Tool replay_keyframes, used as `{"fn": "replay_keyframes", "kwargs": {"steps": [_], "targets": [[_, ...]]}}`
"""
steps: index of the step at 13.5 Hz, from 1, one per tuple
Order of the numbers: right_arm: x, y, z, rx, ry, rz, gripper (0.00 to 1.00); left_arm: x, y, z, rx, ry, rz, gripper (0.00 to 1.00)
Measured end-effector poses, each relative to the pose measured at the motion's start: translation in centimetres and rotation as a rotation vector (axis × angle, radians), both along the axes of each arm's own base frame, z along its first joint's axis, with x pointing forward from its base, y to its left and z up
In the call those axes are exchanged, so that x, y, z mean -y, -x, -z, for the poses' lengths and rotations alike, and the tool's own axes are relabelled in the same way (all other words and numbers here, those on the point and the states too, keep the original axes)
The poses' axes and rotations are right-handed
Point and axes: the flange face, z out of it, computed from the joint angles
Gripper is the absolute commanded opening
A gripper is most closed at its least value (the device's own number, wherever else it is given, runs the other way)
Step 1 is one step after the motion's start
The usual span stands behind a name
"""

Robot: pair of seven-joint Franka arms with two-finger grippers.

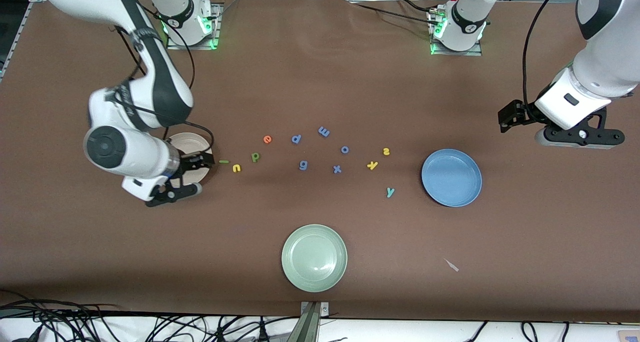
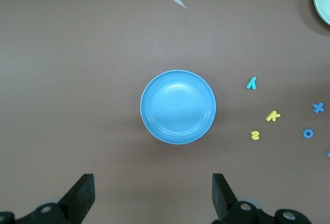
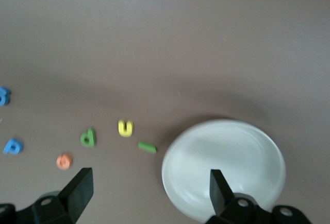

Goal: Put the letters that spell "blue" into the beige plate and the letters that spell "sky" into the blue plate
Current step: 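Reach the right gripper to the green bar letter and grasp it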

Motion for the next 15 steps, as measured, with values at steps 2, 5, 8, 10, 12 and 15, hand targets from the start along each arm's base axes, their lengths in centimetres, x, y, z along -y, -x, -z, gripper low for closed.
{"fn": "replay_keyframes", "kwargs": {"steps": [2, 5, 8, 10, 12, 15], "targets": [[-1.4, 1.1, 3.9, 0.049, -0.016, 0.022, 0.99, 0.0, 0.0, 0.0, 0.000, 0.000, 0.000, 1.00], [-2.9, 3.8, 9.3, 0.090, 0.009, 0.029, 0.99, 0.0, 0.0, 0.0, 0.000, 0.000, 0.000, 1.00], [-3.0, 5.2, 11.5, 0.072, 0.029, 0.029, 0.99, 0.0, 0.0, 0.0, 0.000, 0.000, 0.000, 1.00], [-2.8, 6.3, 12.9, 0.064, 0.029, 0.033, 0.99, 0.0, 0.0, 0.0, 0.000, 0.000, 0.000, 1.00], [-2.6, 7.3, 14.1, 0.057, 0.030, 0.033, 0.99, 0.0, 0.0, 0.0, 0.000, 0.000, 0.000, 1.00], [-2.5, 7.8, 14.7, 0.048, 0.033, 0.035, 0.96, 0.0, 0.0, 0.0, 0.000, 0.000, 0.000, 1.00]]}}
